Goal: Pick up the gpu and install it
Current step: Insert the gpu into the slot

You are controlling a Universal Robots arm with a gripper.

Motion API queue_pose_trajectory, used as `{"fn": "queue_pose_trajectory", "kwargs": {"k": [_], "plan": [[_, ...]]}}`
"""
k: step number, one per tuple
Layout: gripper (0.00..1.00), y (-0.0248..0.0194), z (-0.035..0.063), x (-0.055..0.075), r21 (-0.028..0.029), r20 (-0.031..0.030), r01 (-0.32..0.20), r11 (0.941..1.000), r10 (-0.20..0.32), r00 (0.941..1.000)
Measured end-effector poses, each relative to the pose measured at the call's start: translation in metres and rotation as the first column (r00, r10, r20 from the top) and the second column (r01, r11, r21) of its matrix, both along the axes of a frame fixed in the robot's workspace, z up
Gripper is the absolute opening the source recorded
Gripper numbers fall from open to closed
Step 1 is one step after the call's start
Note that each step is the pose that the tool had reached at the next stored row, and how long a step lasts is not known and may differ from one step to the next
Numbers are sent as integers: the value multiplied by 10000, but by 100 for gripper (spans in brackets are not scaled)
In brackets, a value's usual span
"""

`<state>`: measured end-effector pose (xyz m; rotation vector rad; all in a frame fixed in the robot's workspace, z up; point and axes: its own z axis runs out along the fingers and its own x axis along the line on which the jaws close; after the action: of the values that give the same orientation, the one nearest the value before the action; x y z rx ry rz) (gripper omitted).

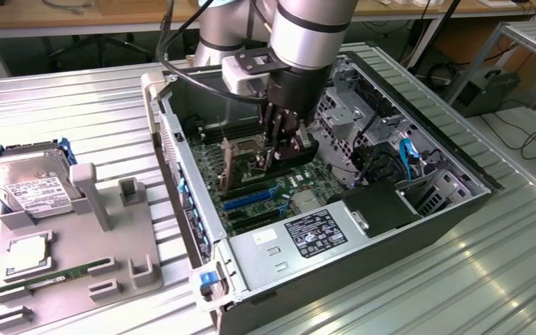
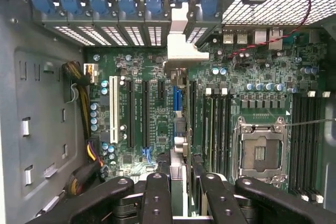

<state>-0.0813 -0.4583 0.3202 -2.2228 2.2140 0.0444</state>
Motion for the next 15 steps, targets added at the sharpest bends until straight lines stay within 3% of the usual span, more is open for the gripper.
{"fn": "queue_pose_trajectory", "kwargs": {"k": [15], "plan": [[27,49,-107,-97,-1,-1,0,10000,0,10000]]}}
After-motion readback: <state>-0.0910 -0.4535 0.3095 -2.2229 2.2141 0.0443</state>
